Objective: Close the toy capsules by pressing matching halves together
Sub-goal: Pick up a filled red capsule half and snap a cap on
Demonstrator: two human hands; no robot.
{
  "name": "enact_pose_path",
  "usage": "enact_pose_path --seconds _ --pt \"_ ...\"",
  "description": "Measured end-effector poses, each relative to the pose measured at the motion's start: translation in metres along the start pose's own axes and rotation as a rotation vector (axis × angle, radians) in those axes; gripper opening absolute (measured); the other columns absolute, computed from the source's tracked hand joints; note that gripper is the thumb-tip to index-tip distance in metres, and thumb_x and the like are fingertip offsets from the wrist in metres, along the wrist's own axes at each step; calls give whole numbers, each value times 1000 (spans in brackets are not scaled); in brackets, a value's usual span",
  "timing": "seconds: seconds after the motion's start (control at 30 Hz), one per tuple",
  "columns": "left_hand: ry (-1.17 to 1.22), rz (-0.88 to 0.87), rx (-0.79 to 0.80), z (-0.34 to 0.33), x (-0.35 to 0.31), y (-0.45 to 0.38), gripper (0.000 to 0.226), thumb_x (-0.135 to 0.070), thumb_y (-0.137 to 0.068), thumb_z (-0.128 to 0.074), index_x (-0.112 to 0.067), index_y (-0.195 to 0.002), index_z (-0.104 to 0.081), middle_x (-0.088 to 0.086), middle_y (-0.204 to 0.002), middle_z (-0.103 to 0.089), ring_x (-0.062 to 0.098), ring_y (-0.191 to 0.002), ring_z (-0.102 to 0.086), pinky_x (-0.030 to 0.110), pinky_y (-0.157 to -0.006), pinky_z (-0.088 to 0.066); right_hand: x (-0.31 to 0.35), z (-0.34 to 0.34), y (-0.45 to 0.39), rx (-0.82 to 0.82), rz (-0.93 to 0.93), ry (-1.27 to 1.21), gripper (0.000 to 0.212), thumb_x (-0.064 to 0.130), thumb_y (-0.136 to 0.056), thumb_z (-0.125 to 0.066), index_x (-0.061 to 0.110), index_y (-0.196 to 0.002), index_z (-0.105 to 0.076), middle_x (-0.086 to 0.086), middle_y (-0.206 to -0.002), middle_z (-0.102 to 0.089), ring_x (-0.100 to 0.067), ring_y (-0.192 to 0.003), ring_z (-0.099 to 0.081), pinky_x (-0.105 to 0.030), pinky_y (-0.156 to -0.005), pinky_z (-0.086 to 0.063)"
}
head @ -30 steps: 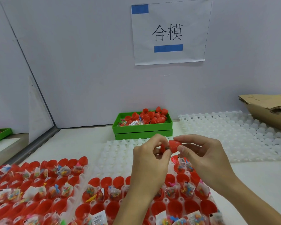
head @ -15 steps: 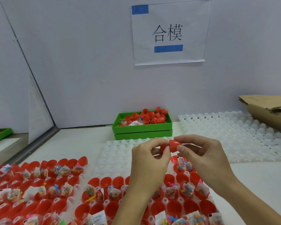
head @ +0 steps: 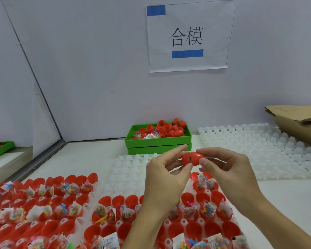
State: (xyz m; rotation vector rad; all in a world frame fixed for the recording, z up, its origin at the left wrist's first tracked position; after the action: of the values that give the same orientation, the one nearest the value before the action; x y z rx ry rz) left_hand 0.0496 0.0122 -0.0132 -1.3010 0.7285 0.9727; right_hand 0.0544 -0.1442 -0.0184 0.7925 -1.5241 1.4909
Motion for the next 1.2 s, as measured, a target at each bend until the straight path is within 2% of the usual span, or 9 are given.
enact_pose_path --seconds 0.27,0.4,0.5,0.57,0.73,0.9,1.0,1.1,1.2 --pt "32 -1 21 4 -1 -3 28 -11 -80 -79 -28 -102 -73 -16 -92 -75 1 -90 -70 10 -74 -53 1 -1 1 76 -45 -24 21 16 -80 -73 21 -101 -73 8 -94 -76 -11 -85 -74 -25 -75 -61" --pt "38 5 68 3 -1 -3 29 -14 -80 -80 -30 -103 -73 -15 -94 -75 3 -93 -70 11 -76 -53 1 -1 1 82 -39 -19 21 10 -80 -74 20 -98 -73 7 -92 -76 -12 -84 -74 -23 -71 -60" --pt "35 24 101 3 0 -2 35 -11 -79 -80 -28 -109 -73 -13 -97 -75 6 -96 -70 17 -80 -56 2 0 0 71 -35 -38 21 20 -75 -74 22 -96 -73 9 -91 -76 -11 -84 -73 -20 -70 -58" --pt "8 24 85 4 -1 -3 35 -12 -79 -80 -29 -109 -73 -15 -95 -75 3 -95 -69 15 -80 -55 3 0 1 81 -33 -49 28 27 -69 -73 21 -97 -74 9 -91 -76 -11 -84 -74 -18 -69 -58" --pt "-37 16 49 4 -2 -3 37 -7 -80 -78 -35 -103 -73 -19 -92 -75 -2 -93 -67 5 -77 -49 4 -1 2 80 -39 -66 34 26 -65 -75 21 -99 -75 4 -90 -77 -16 -83 -75 -28 -74 -61" --pt "-27 3 47 3 -5 -3 38 -3 -80 -77 -33 -103 -75 -18 -92 -75 -1 -92 -68 7 -76 -50 5 -1 3 74 -34 -68 31 26 -64 -75 24 -96 -76 5 -88 -77 -15 -83 -75 -28 -75 -61" --pt "-34 -9 37 3 -4 -3 37 2 -79 -76 -27 -102 -77 -14 -90 -75 -2 -91 -68 8 -75 -51 4 -2 3 72 -28 -70 23 14 -69 -78 23 -90 -77 2 -84 -78 -16 -80 -75 -27 -74 -61" --pt "-41 -23 35 1 -2 -2 35 6 -77 -75 -21 -100 -79 -11 -88 -75 1 -91 -67 11 -77 -53 2 -2 4 54 -18 -61 29 -6 -74 -76 21 -83 -77 3 -81 -77 -14 -79 -75 -20 -68 -58" --pt "-96 -57 21 1 0 -2 36 11 -78 -71 -15 -101 -78 -9 -84 -74 3 -86 -68 16 -78 -56 4 -3 4 51 3 -35 32 -9 -74 -75 23 -80 -76 6 -78 -77 -12 -77 -74 -16 -66 -56"
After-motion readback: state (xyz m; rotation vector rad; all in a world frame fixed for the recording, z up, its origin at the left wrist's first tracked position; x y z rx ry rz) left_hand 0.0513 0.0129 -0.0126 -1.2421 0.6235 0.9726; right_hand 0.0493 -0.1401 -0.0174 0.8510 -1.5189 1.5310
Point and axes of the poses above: each hand's wrist, its own y-axis away from the middle knuckle, its own z-axis out of the back of the hand, x = y × z, the point moved 3 cm from there along -y, towards the middle knuckle
